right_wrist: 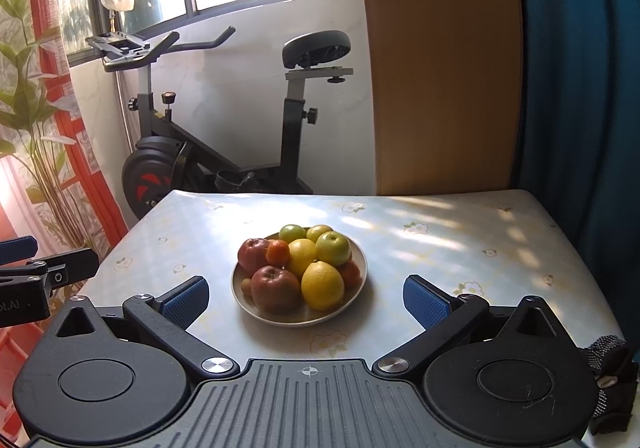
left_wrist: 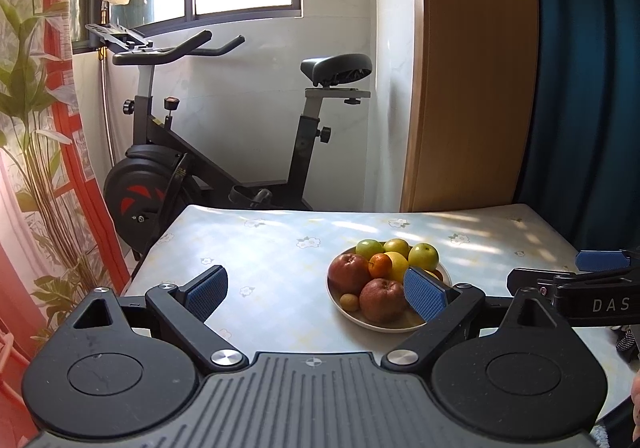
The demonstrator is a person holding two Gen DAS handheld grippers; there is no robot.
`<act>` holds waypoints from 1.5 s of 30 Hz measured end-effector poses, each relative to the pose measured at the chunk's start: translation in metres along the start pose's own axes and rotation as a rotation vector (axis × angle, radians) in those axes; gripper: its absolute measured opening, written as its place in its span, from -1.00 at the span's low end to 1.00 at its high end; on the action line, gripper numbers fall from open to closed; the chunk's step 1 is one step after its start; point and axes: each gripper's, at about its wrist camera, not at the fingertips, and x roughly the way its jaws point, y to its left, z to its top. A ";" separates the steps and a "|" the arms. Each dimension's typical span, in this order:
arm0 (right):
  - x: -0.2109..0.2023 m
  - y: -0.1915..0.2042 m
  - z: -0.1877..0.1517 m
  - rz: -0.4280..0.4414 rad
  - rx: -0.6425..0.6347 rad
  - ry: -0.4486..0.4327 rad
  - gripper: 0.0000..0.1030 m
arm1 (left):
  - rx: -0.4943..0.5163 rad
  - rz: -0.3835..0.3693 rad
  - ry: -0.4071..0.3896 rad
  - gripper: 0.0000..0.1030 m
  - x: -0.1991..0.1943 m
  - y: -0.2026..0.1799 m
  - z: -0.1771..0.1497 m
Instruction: Organize fruits
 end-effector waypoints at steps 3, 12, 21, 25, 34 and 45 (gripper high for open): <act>0.000 0.000 0.000 -0.001 0.000 -0.001 0.99 | 0.001 -0.003 -0.004 0.87 -0.001 0.000 0.000; 0.000 -0.001 0.000 -0.004 0.001 -0.003 0.99 | 0.005 -0.005 -0.008 0.87 -0.002 -0.002 -0.001; 0.000 -0.003 0.000 -0.006 0.000 -0.003 0.99 | 0.009 -0.009 -0.008 0.87 -0.003 -0.003 -0.001; 0.000 -0.004 0.000 -0.006 0.001 -0.003 0.99 | 0.010 -0.007 -0.012 0.87 -0.003 -0.003 -0.001; 0.000 -0.004 0.000 -0.008 0.001 -0.004 0.99 | 0.010 -0.005 -0.021 0.87 -0.006 -0.004 -0.002; 0.000 -0.004 0.000 -0.008 0.000 -0.004 0.99 | 0.009 -0.006 -0.021 0.87 -0.006 -0.005 0.000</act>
